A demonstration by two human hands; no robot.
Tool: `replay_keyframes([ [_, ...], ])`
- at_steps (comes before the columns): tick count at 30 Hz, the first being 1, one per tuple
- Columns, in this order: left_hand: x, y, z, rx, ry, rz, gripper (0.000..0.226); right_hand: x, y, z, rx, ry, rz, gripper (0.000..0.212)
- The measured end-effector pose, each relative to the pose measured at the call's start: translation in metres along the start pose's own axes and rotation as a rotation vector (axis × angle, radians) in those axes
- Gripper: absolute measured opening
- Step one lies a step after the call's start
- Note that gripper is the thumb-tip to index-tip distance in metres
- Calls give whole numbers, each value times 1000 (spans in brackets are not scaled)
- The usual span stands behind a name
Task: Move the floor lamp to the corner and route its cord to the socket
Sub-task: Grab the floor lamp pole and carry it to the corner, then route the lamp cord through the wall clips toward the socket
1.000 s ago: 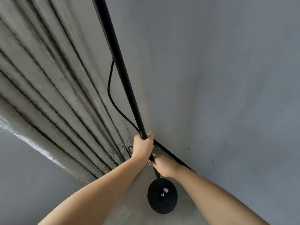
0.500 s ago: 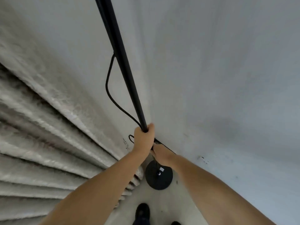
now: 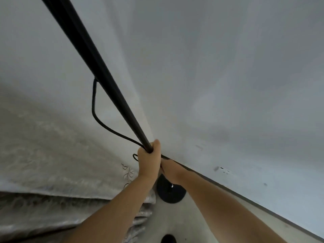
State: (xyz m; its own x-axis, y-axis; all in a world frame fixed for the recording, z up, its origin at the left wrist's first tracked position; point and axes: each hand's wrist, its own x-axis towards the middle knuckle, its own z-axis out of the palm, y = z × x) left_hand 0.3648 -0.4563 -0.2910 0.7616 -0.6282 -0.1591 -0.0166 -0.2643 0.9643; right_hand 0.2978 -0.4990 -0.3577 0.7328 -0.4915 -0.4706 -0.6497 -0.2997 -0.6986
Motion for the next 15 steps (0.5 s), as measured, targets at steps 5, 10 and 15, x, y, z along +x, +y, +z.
replay_keyframes([
  [5, 8, -8, -12, 57, -159, 107, 29, -1, 6, 8, 25, 69, 34, 29],
  [10, -4, -28, -24, 342, -219, -9, 10, -35, 30, 6, -9, 265, 118, 25],
  [15, -36, -47, -21, 403, -115, -97, 15, -76, 85, 9, 26, 355, 298, 32],
])
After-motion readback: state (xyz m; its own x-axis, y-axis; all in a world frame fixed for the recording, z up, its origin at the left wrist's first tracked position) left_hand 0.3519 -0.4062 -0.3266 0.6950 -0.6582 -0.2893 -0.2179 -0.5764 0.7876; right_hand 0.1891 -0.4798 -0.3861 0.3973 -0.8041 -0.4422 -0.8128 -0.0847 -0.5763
